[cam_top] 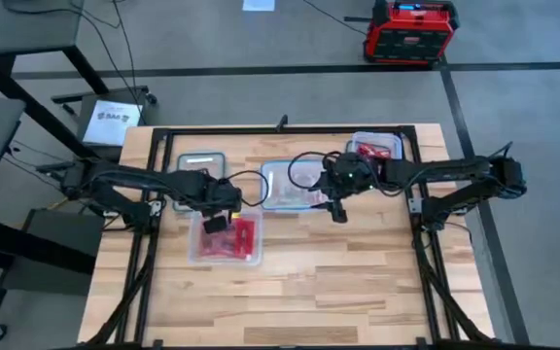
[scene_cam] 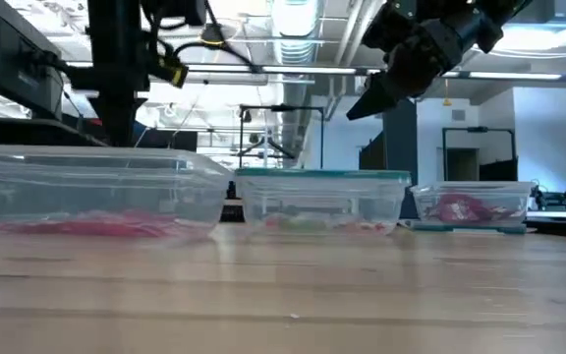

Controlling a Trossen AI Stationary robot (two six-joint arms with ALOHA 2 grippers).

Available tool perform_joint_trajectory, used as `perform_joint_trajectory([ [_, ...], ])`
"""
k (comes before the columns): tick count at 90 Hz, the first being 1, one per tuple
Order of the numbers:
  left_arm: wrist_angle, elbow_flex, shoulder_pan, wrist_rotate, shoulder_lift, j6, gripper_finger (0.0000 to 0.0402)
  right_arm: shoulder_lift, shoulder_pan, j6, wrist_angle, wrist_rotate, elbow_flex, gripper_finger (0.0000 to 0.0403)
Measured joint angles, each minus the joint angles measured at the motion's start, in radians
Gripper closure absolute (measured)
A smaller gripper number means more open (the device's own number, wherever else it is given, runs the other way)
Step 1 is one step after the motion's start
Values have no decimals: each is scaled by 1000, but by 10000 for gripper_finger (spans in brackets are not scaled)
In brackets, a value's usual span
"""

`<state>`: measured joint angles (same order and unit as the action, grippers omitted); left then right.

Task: Sort candy
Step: Close the top left transparent bin

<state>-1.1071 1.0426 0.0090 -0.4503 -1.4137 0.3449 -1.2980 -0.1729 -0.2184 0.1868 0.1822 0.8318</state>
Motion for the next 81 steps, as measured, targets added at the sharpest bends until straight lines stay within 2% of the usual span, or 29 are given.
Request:
perform_joint_trajectory([
  [6, 7, -43, 39, 34, 0, 14, 322, 0, 4, 0, 14, 0, 0, 173],
  [21, 142, -148, 58, 287, 0, 15, 322, 0, 9, 0, 54, 0, 0, 173],
  [38, 256, -135, -4, 399, -1, 15, 322, 0, 8, 0, 55, 0, -3, 173],
  [46, 256, -107, -18, 383, -1, -10, 322, 0, 9, 0, 52, 0, -3, 173],
  [59, 195, -108, 0, 161, 0, -16, 322, 0, 8, 0, 40, 0, -3, 173],
  [63, 206, -126, 22, 134, 1, -13, 321, 0, 8, 0, 41, 0, -3, 173],
  [71, 237, -172, 79, 149, 0, -6, 312, 0, 8, 0, 42, 0, -4, 173],
  [81, 281, -228, 152, 246, 0, -45, 290, 0, 8, -1, 41, 0, -4, 173],
])
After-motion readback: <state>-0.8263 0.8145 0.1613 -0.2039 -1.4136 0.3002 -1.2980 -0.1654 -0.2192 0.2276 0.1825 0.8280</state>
